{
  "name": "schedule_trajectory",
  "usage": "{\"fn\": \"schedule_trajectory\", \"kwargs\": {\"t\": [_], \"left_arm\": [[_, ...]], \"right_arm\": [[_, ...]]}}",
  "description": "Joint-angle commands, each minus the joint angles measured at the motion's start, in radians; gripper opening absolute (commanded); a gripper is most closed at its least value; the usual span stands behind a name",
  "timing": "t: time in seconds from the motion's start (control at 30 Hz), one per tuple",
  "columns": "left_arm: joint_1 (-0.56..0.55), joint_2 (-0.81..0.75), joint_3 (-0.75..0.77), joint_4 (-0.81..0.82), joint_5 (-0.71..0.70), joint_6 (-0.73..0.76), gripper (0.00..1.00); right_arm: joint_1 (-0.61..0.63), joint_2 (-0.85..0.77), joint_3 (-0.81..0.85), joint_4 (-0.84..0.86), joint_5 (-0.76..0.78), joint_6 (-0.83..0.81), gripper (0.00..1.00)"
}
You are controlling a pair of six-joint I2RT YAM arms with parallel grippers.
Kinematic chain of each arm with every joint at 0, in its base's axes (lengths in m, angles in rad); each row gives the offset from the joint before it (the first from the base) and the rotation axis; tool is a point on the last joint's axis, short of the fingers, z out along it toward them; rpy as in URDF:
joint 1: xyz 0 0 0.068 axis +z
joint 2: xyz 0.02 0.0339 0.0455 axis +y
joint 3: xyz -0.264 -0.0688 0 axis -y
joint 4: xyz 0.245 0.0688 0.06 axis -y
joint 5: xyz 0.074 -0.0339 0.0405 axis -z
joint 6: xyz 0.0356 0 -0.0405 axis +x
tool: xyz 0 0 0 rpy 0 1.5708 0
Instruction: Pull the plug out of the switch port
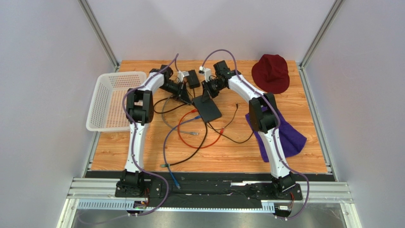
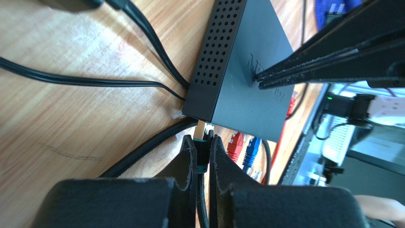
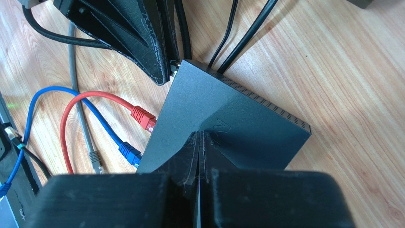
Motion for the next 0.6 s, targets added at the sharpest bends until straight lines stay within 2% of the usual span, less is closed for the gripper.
{"fn": "schedule_trajectory", "kwargs": {"t": [0.0, 0.07, 0.23, 0.27, 0.3, 0.4, 0.5, 0.57], "left_arm": [[-0.015, -0.004, 0.085, -0.058, -0.029, 0.014, 0.00], [0.005, 0.024, 0.162, -0.007, -0.032, -0.059, 0.00], [0.002, -0.016, 0.102, 0.012, -0.041, -0.073, 0.01], [-0.001, -0.025, 0.041, 0.023, -0.043, -0.091, 0.08], [-0.002, -0.045, 0.009, 0.034, -0.044, -0.102, 0.29], [-0.002, -0.077, -0.042, 0.058, -0.138, -0.136, 0.51], [0.010, -0.089, -0.047, 0.099, -0.149, -0.197, 0.58], [0.012, -0.086, -0.044, 0.121, -0.137, -0.231, 0.58]], "right_arm": [[0.023, 0.076, -0.030, -0.066, 0.118, -0.033, 0.00], [0.023, 0.078, -0.029, -0.066, 0.118, -0.033, 0.00], [0.025, 0.073, -0.038, -0.065, 0.121, -0.034, 0.00], [0.025, 0.073, -0.038, -0.063, 0.124, -0.034, 0.00], [0.025, 0.075, -0.035, -0.063, 0.125, -0.034, 0.00], [0.025, 0.076, -0.033, -0.063, 0.129, -0.033, 0.00], [0.025, 0.075, -0.035, -0.063, 0.129, -0.031, 0.00], [0.025, 0.075, -0.036, -0.063, 0.130, -0.031, 0.00]]}}
